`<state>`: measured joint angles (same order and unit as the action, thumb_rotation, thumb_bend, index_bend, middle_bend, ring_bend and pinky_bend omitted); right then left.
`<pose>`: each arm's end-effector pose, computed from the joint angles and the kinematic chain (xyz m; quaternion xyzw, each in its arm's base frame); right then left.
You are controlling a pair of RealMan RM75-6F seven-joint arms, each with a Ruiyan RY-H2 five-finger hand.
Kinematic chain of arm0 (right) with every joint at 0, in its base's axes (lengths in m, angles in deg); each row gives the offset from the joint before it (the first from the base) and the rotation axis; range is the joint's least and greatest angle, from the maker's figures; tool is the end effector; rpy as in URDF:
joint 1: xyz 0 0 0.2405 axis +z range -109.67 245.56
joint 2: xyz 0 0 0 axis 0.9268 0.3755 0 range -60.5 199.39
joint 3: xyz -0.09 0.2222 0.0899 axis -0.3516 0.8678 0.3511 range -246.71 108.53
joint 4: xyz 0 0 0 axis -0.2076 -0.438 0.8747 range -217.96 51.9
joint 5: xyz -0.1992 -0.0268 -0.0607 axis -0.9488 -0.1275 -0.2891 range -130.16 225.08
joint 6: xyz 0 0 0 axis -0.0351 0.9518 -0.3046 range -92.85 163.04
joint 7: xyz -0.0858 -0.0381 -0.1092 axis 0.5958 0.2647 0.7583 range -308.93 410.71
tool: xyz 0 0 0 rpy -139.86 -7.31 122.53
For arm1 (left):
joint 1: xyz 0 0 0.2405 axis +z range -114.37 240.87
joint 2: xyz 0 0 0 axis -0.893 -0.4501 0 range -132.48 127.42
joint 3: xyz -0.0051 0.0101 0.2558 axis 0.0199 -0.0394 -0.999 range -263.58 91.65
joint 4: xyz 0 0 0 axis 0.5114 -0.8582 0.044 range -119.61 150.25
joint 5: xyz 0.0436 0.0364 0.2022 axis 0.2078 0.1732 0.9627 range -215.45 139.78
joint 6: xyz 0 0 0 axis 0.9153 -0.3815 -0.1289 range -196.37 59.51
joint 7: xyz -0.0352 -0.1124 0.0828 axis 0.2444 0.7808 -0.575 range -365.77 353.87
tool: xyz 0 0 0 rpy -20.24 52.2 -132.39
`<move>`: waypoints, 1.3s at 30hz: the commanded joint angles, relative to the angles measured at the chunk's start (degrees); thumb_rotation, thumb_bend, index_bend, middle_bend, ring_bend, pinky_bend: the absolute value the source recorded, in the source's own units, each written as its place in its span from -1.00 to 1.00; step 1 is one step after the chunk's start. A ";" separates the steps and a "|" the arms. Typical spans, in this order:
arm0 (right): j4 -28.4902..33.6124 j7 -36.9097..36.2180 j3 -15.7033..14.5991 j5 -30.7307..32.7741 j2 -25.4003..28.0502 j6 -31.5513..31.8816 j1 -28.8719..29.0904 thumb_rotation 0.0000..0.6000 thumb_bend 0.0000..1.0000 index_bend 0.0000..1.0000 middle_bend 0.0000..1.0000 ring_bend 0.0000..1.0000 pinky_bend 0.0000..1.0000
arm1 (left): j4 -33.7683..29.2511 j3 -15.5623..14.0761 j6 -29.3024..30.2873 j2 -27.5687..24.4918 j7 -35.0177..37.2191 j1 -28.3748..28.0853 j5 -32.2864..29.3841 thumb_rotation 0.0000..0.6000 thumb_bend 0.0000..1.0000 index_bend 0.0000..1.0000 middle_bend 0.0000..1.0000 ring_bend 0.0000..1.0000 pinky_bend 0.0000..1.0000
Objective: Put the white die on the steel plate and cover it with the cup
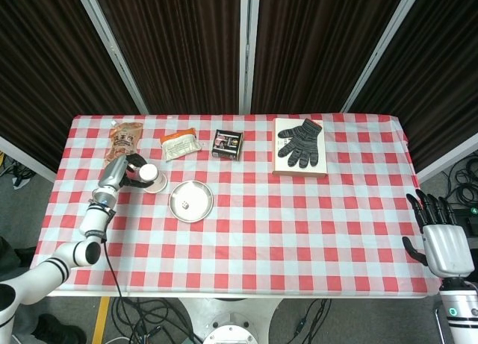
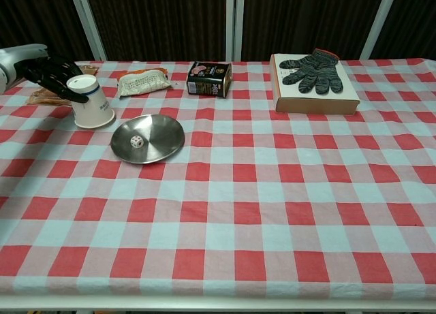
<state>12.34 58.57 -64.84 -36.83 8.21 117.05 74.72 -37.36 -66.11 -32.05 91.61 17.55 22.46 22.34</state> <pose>-0.3025 -0.1956 0.1679 0.6231 -0.3525 0.3483 0.6051 -0.2602 0.4212 0.0114 -0.5012 -0.6358 -0.4146 0.4156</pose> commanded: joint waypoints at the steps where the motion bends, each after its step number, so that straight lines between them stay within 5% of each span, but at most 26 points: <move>1: -0.08 -0.05 0.01 0.01 -0.02 -0.08 0.06 1.00 -0.53 -1.00 -1.00 -1.00 -0.95 | -5.54 -0.25 4.11 -2.30 -0.47 0.91 2.93 1.00 -0.69 0.04 0.05 -0.32 -0.23; 11: -0.37 -0.37 -0.06 0.25 -0.19 -0.44 0.17 1.00 -0.53 -1.00 -1.00 -1.00 -0.95 | -18.43 -4.65 8.85 -5.10 -2.04 2.22 10.21 1.00 -0.69 0.04 0.05 -0.32 -0.24; 28: -0.59 -0.74 -0.25 0.27 -0.06 -0.26 -0.08 1.00 -0.53 -1.00 -1.00 -1.00 -0.95 | -9.09 -5.95 8.08 3.42 -4.57 -0.12 8.08 1.00 -0.69 0.04 0.05 -0.32 -0.28; 39: -0.54 -0.70 -0.43 0.29 -0.12 -0.88 0.13 1.00 -0.53 -1.00 -1.00 -1.00 -0.95 | -7.18 -5.29 8.69 3.66 -3.62 0.33 7.35 1.00 -0.69 0.03 0.05 -0.32 -0.28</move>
<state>11.80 57.87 -65.27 -36.54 8.09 116.18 74.85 -44.07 -71.21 -23.55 95.50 13.90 22.70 29.32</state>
